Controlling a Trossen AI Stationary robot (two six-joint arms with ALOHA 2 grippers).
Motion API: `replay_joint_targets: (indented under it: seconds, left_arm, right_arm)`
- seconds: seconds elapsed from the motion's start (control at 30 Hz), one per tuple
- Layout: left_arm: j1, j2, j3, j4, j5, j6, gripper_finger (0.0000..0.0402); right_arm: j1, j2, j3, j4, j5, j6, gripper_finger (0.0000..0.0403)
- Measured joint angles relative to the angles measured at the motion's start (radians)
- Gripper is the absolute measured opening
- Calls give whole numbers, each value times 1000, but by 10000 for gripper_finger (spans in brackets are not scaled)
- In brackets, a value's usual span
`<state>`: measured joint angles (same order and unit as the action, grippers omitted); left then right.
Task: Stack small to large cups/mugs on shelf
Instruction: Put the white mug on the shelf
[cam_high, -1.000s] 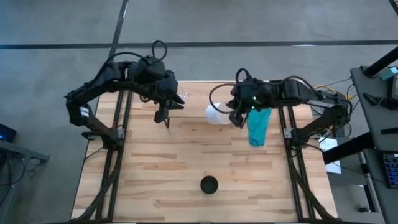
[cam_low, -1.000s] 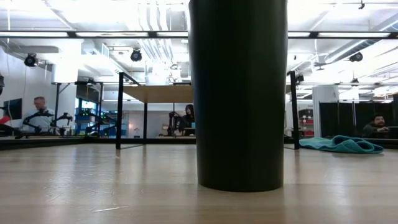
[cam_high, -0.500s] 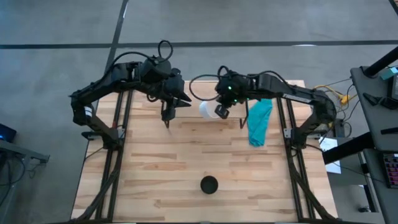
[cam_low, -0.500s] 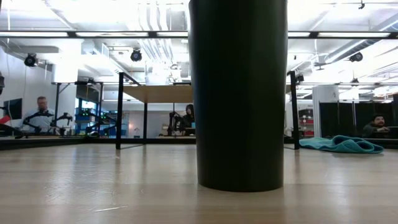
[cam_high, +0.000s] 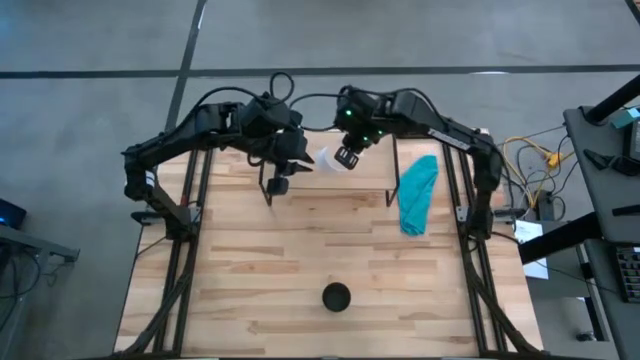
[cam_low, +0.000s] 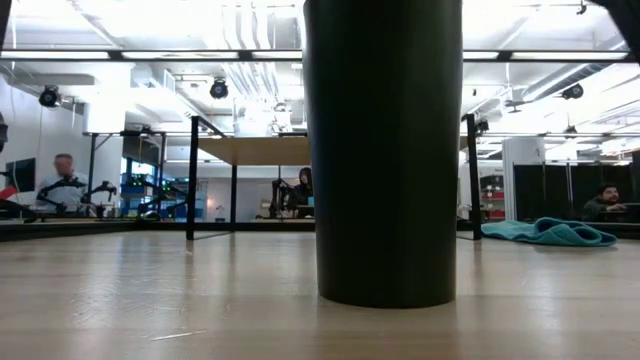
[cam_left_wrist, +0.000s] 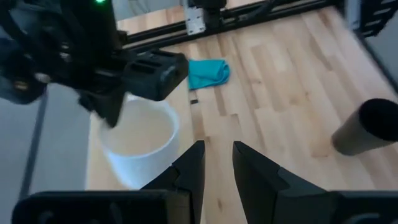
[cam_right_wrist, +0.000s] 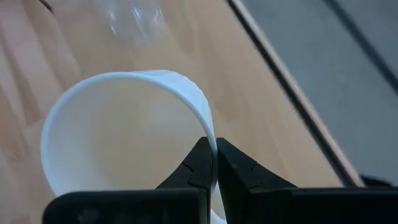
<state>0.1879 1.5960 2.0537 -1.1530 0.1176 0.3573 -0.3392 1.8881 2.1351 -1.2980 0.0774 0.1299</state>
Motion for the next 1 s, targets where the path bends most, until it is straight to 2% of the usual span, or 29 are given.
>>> replay_joint_targets:
  seconds: [0.13,0.33,1.0]
  left_arm:
    - [0,-3,0,0,-61,25,68]
    - [0,-28,0,1,-113,74,68]
    - [0,-68,0,1,-117,76,68]
  right_arm:
    - [-15,63,101,-107,-70,-15,9]
    - [-18,158,223,-147,-81,-58,9]
    - [-30,186,219,-80,-81,-60,9]
